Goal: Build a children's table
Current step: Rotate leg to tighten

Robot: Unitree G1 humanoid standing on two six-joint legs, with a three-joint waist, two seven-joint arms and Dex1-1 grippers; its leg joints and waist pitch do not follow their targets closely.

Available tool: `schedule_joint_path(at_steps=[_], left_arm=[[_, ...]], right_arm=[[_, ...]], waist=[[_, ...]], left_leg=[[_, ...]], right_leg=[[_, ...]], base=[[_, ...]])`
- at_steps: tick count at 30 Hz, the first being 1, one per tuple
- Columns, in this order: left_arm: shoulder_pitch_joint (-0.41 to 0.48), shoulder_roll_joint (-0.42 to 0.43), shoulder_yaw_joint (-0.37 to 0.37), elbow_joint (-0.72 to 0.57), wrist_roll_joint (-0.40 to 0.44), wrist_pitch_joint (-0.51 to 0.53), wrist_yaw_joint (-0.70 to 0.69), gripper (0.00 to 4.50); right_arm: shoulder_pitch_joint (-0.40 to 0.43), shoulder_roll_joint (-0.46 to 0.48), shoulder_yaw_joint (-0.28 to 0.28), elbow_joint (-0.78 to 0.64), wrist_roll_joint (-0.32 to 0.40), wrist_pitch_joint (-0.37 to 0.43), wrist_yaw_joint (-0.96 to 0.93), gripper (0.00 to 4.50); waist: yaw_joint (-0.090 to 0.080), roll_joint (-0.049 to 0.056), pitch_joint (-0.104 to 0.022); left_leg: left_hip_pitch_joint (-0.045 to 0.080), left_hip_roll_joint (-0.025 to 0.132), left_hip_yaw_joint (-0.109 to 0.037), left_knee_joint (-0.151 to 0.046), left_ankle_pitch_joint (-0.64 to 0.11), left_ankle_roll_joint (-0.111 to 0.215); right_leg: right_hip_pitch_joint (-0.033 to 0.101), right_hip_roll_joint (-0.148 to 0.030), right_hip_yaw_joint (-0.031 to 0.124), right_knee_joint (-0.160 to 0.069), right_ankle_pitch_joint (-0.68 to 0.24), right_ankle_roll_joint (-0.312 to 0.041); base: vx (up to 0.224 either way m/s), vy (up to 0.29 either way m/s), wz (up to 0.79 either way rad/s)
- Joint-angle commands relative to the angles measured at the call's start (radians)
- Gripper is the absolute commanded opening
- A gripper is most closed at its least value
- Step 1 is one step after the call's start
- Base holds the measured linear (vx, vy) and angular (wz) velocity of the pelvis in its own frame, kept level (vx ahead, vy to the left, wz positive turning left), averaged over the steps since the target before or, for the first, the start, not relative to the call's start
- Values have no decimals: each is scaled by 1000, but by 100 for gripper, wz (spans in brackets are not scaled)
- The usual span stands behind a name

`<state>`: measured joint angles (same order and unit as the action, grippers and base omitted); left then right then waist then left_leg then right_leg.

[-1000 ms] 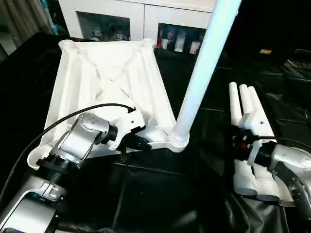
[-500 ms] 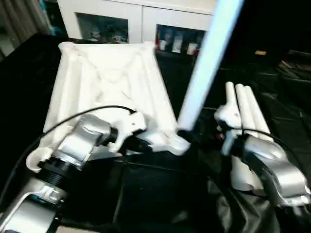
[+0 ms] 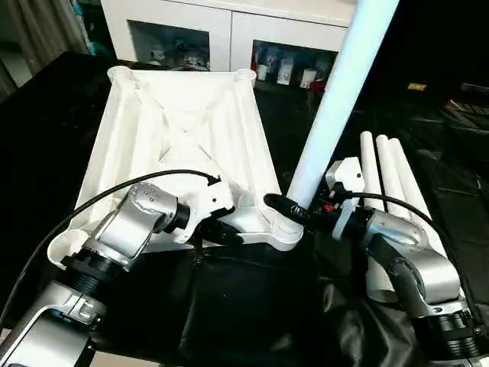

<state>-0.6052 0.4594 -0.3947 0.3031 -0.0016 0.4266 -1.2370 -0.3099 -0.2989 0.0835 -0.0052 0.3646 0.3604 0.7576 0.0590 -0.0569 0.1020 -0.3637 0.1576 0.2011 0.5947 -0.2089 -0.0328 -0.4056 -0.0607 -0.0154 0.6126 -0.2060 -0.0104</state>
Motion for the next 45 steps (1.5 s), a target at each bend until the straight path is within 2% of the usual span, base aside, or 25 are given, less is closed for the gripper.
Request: schedule_joint_path(at_steps=[1, 4, 9, 13, 17, 19, 20, 21, 22, 25, 28, 29, 34, 37, 39, 40, 42, 45], left_arm=[[28, -16, -45, 11, -10, 11, -35, 0], [28, -16, -44, 15, -9, 10, -35, 0], [26, -18, -45, 21, -7, 10, -32, 0], [27, -19, -44, 22, -5, 10, -31, 0], [30, -17, -43, 22, -4, 9, -31, 0], [30, -16, -42, 22, -4, 9, -31, 0], [29, -15, -41, 23, -4, 9, -32, 0], [29, -15, -41, 25, -4, 8, -32, 0], [27, -15, -41, 28, -2, 6, -32, 0], [24, -17, -41, 30, -1, 6, -32, 0], [20, -18, -40, 33, 1, 4, -32, 0], [18, -18, -39, 36, 3, 2, -33, 0], [13, -19, -39, 43, 4, 0, -33, 0], [14, -19, -38, 44, 6, -4, -30, 0], [13, -20, -38, 51, 12, -14, -22, 0], [13, -20, -38, 56, 16, -21, -17, 0], [11, -21, -36, 61, 18, -29, -14, 0], [7, -24, -32, 69, 18, -36, -8, 0]], right_arm=[[3, -4, -52, 14, 6, 11, -36, 256], [4, -4, -49, 17, 11, 11, -39, 240], [3, 10, -63, 26, 28, 24, -58, 203], [-4, 37, -98, 46, 48, 42, -99, 197], [-14, 62, -137, 68, 83, 62, -147, 196], [-13, 63, -137, 69, 85, 63, -149, 196], [1, 45, -95, 53, 47, 46, -129, 196], [7, 37, -75, 47, 28, 37, -121, 196], [22, 22, -29, 30, -10, 13, -93, 196], [36, 10, 16, 16, -51, -10, -70, 196], [34, 29, 13, 22, -53, -12, -86, 191], [23, 43, -16, 40, -39, -4, -112, 190], [2, 52, -79, 82, -3, 14, -164, 189], [20, 26, -39, 58, -30, 0, -124, 189], [40, 29, -26, 18, -7, -1, -83, 189], [50, 32, -23, -3, 5, -1, -68, 224], [64, 34, -22, -34, 22, 8, -49, 259], [91, 12, -19, -89, 27, 18, -50, 262]], waist=[[0, 0, -67], [0, 2, -66], [0, 0, -66], [0, 0, -66], [-4, 2, -64], [-5, 3, -62], [-6, 3, -61], [-7, 3, -61], [-6, 3, -61], [-5, 3, -64], [-4, 3, -63], [-3, 4, -64], [-6, 5, -60], [-7, 8, -59], [-5, 7, -61], [-3, 6, -63], [0, 5, -66], [5, 8, -70]], left_leg=[[14, 74, -28, -67, -2, 96], [17, 75, -29, -68, -17, 86], [15, 73, -28, -68, -20, 81], [14, 73, -29, -69, -27, 77], [17, 75, -31, -73, -72, 54], [19, 75, -31, -74, -89, 45], [18, 75, -33, -76, -108, 31], [18, 75, -32, -77, -113, 28], [18, 74, -32, -77, -119, 23], [17, 74, -33, -76, -102, 24], [17, 74, -32, -76, -96, 33], [17, 74, -32, -76, -97, 35], [17, 75, -35, -81, -144, 17], [19, 76, -35, -82, -163, 5], [19, 76, -35, -82, -159, 5], [18, 76, -35, -80, -140, 10], [18, 74, -32, -77, -103, 32], [19, 75, -32, -75, -86, 44]], right_leg=[[50, -88, 44, -45, 44, -297], [48, -87, 44, -46, 22, -292], [49, -86, 45, -46, 21, -291], [49, -87, 45, -48, 10, -288], [45, -87, 44, -55, -54, -279], [43, -87, 44, -58, -78, -273], [44, -87, 44, -62, -111, -260], [44, -87, 45, -63, -119, -257], [44, -88, 46, -64, -129, -252], [44, -87, 47, -61, -99, -245], [44, -86, 46, -59, -75, -256], [44, -87, 46, -59, -73, -259], [43, -88, 46, -67, -149, -250], [39, -87, 47, -71, -175, -239], [40, -88, 48, -70, -160, -237], [42, -87, 47, -66, -126, -240], [44, -86, 47, -59, -58, -252], [46, -86, 46, -57, -28, -263]], base=[[0, 0, 0], [0, 0, 0], [0, 0, 0], [0, 0, 0], [0, 0, 0], [0, 0, 0], [0, 0, 0], [0, 0, 0], [0, 0, 0], [0, 0, 0], [0, 0, 0], [0, 0, 0], [0, 0, 0], [0, 0, 0], [0, 0, 0], [0, 0, 0], [0, 0, 0], [0, 0, 0]])
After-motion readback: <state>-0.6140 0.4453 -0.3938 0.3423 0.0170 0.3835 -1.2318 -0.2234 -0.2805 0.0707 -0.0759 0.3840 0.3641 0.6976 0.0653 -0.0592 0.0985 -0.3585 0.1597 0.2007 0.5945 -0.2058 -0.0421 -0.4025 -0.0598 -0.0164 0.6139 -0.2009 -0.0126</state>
